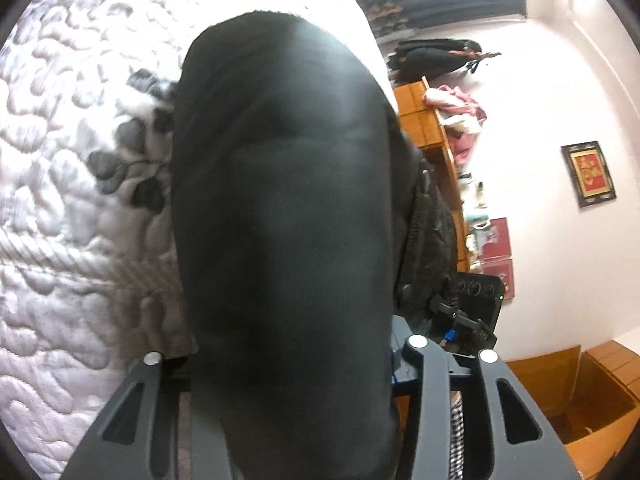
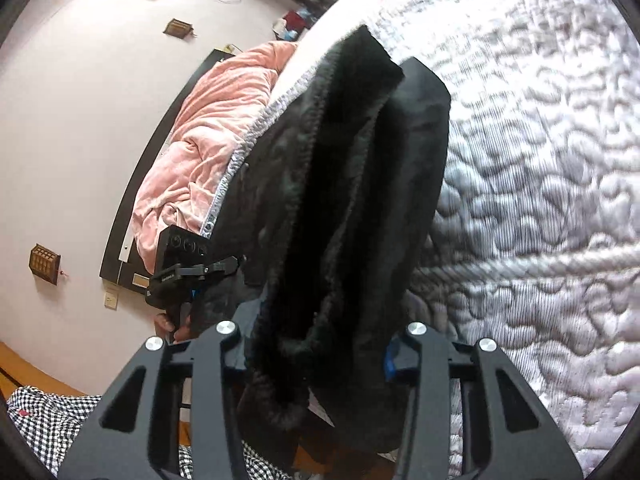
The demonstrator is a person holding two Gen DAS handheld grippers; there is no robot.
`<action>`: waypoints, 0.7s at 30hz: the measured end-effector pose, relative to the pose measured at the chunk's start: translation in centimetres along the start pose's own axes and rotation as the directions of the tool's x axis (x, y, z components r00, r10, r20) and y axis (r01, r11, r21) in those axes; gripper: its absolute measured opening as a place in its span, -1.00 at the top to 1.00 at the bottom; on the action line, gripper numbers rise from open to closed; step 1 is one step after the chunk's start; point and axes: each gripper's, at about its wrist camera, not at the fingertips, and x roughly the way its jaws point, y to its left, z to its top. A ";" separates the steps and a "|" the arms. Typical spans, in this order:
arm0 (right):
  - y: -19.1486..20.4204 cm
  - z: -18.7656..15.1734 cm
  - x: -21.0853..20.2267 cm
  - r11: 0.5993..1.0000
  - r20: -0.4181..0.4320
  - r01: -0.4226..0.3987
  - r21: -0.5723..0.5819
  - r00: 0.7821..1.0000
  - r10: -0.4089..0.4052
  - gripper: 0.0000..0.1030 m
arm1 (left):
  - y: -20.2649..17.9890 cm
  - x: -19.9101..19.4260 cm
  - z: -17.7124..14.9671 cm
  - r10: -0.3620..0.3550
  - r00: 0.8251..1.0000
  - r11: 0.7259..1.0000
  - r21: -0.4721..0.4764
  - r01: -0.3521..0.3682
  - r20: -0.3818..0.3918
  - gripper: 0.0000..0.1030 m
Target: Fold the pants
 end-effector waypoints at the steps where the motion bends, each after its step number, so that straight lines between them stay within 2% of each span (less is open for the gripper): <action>1: 0.1 0.4 -0.5 1.000 0.007 0.002 -0.010 1.000 -0.002 0.20 | -0.5 -0.1 0.2 -0.011 1.000 1.000 0.004 0.011 0.011 0.20; 6: 2.0 3.6 -1.2 0.998 0.042 0.019 -0.063 0.999 -0.016 0.20 | -3.1 -1.4 2.3 -0.041 0.997 0.997 0.068 0.037 0.068 0.20; 10: 2.7 8.1 -1.2 0.994 0.067 0.037 -0.100 0.997 -0.031 0.20 | -4.8 -1.7 6.1 -0.040 0.992 0.994 0.103 0.028 0.116 0.20; 15: 1.6 14.6 1.5 0.996 0.051 0.060 -0.067 0.997 -0.057 0.20 | -5.2 -0.5 11.3 0.009 0.988 0.993 0.117 -0.028 0.155 0.20; 21: -3.0 18.8 6.4 0.993 -0.015 0.113 0.030 0.993 -0.113 0.19 | -2.2 2.1 17.1 0.125 0.981 0.987 0.085 -0.138 0.146 0.19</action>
